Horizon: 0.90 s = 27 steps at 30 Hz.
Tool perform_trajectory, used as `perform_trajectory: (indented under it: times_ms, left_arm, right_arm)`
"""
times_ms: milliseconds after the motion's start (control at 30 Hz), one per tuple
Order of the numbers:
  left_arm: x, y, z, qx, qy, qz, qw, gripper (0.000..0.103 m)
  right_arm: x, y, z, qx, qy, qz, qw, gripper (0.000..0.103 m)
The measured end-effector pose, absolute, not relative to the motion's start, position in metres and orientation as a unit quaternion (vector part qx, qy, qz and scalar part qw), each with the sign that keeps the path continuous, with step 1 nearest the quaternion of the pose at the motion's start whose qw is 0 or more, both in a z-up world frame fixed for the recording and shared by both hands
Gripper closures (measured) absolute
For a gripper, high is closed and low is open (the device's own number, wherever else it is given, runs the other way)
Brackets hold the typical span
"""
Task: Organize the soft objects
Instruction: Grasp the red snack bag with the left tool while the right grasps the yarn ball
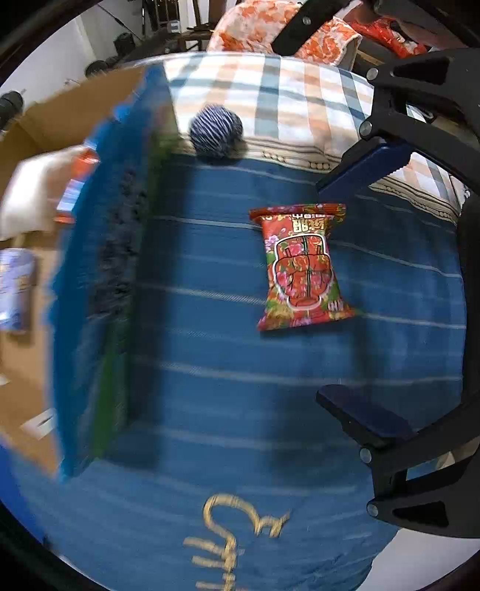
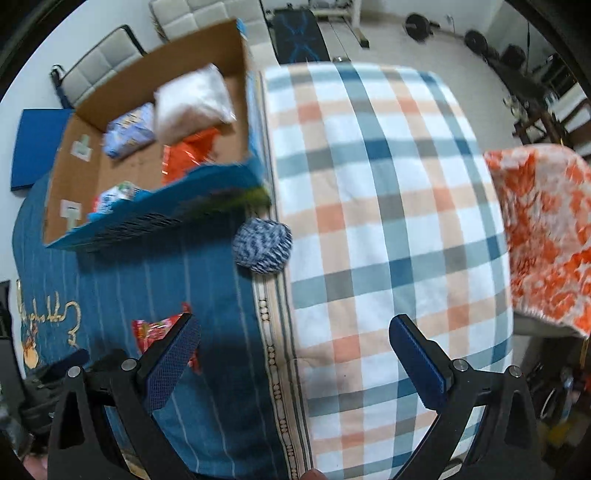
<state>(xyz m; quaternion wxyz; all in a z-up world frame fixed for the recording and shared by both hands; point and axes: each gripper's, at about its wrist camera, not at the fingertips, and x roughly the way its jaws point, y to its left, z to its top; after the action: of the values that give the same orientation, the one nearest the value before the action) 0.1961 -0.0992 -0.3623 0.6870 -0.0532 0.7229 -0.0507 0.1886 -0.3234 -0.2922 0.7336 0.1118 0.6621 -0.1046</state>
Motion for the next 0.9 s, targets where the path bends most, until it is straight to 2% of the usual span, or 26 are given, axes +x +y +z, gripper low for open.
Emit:
perform_trajectory:
  times_ms: [200,367,433,500,567,600,633,700,733,767,900]
  left_arm:
    - [0.205,-0.128,-0.420,-0.028,0.757,-0.045,0.652,0.001]
    - [0.206,-0.148,-0.447,-0.011,0.773,-0.055,0.632,0.002]
    - [0.203,-0.156,-0.449,0.007,0.766,-0.062,0.639,0.009]
    - [0.199,-0.162,-0.449,0.016,0.761,-0.071,0.645,0.025]
    - [0.195,-0.165,-0.443,0.030,0.751,-0.075,0.655,0.035]
    - [0.194,-0.166,-0.441,0.033,0.749,-0.077,0.657,0.035]
    - [0.193,-0.165,-0.439,0.038,0.747,-0.075,0.659,0.035]
    - [0.192,-0.160,-0.437,0.037,0.746,-0.072,0.662,0.036]
    - [0.192,-0.153,-0.438,0.023,0.748,-0.071,0.660,0.037]
    - [0.191,-0.148,-0.438,0.013,0.750,-0.069,0.658,0.037]
    - [0.194,-0.129,-0.438,-0.012,0.755,-0.066,0.652,0.039]
  right_arm:
    - [0.201,-0.326,-0.325,0.120,0.672,-0.100,0.724,0.000]
    - [0.219,-0.321,-0.341,0.119,0.673,-0.089,0.724,0.000]
    - [0.229,-0.319,-0.349,0.120,0.673,-0.086,0.725,0.000]
    - [0.241,-0.316,-0.361,0.122,0.674,-0.084,0.723,0.000]
    - [0.251,-0.314,-0.374,0.126,0.679,-0.083,0.718,0.001]
    - [0.255,-0.314,-0.380,0.129,0.681,-0.084,0.716,0.002]
    - [0.259,-0.314,-0.385,0.133,0.683,-0.084,0.713,0.006]
    - [0.265,-0.313,-0.398,0.143,0.690,-0.082,0.705,0.021]
    - [0.268,-0.312,-0.404,0.147,0.693,-0.081,0.701,0.035]
    - [0.270,-0.312,-0.411,0.159,0.697,-0.074,0.695,0.043]
    - [0.268,-0.309,-0.415,0.171,0.691,-0.079,0.698,0.044]
